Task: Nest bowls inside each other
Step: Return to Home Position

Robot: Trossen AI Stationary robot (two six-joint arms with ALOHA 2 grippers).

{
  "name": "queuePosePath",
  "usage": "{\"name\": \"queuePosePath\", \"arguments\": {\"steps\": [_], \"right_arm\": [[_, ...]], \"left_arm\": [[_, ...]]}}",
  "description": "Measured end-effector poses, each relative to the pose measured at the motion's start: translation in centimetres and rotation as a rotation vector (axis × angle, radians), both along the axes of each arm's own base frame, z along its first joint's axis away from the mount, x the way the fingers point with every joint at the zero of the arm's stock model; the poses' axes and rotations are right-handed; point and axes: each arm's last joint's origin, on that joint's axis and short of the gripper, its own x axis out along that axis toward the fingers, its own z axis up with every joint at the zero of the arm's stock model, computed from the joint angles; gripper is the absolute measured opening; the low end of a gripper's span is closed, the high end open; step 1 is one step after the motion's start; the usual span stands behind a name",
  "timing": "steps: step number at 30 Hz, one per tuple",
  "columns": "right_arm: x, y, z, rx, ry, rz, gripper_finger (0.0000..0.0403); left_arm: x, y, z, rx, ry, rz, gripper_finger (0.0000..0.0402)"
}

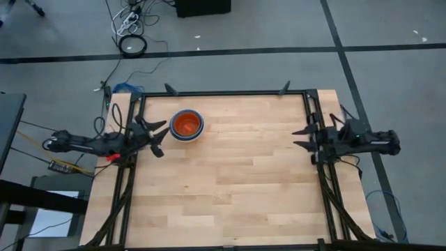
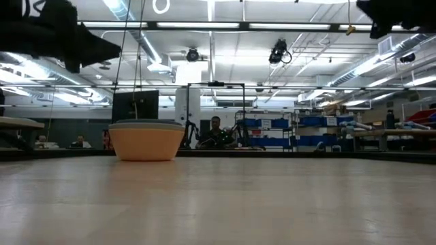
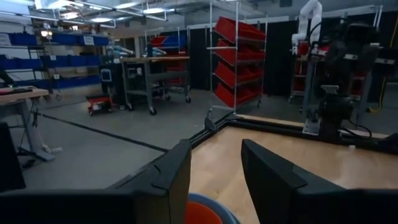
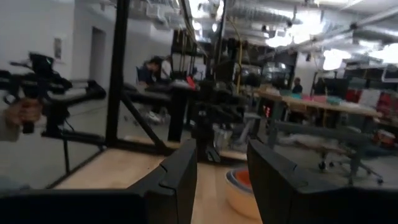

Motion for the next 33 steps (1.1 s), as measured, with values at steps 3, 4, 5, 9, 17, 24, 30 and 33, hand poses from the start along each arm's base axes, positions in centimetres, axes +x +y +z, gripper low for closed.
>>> {"name": "queuePosePath", "arguments": {"steps": [3,4,5,9,17,24,30,33], "right_arm": [[0.8,0.0,-1.6,-0.003,0.05,-0.017,0.0129],[1.0,0.0,-2.0,-0.003,0.056,-0.02,0.0129],[1.2,0.0,-2.5,-0.004,0.067,-0.022,0.0129],[1.8,0.0,-4.0,0.0,0.079,-0.051,0.0129],[2.2,-0.5,-5.2,0.054,0.089,-0.149,0.0129],[2.4,-0.8,-6.0,0.074,0.081,-0.201,0.0129],[2.4,-0.9,-6.0,0.072,0.082,-0.212,0.0129],[2.4,-0.9,-6.0,0.073,0.079,-0.217,0.0129]], "left_arm": [[0.2,0.0,-1.5,0.001,-0.002,0.0,0.0152],[0.3,-0.1,-2.1,0.002,0.006,0.0,0.0152],[0.4,-0.1,-2.6,0.002,0.017,-0.001,0.0152],[0.5,-0.2,-3.1,0.001,0.064,-0.048,0.0152],[0.8,-1.0,-3.0,-0.006,0.036,-0.345,0.0152],[0.8,-1.7,-2.7,-0.109,-0.022,-0.621,0.0152],[0.8,-2.3,-3.3,-0.272,0.02,-0.815,0.0152],[0.8,-2.0,-3.4,-0.209,0.031,-0.72,0.0152]]}}
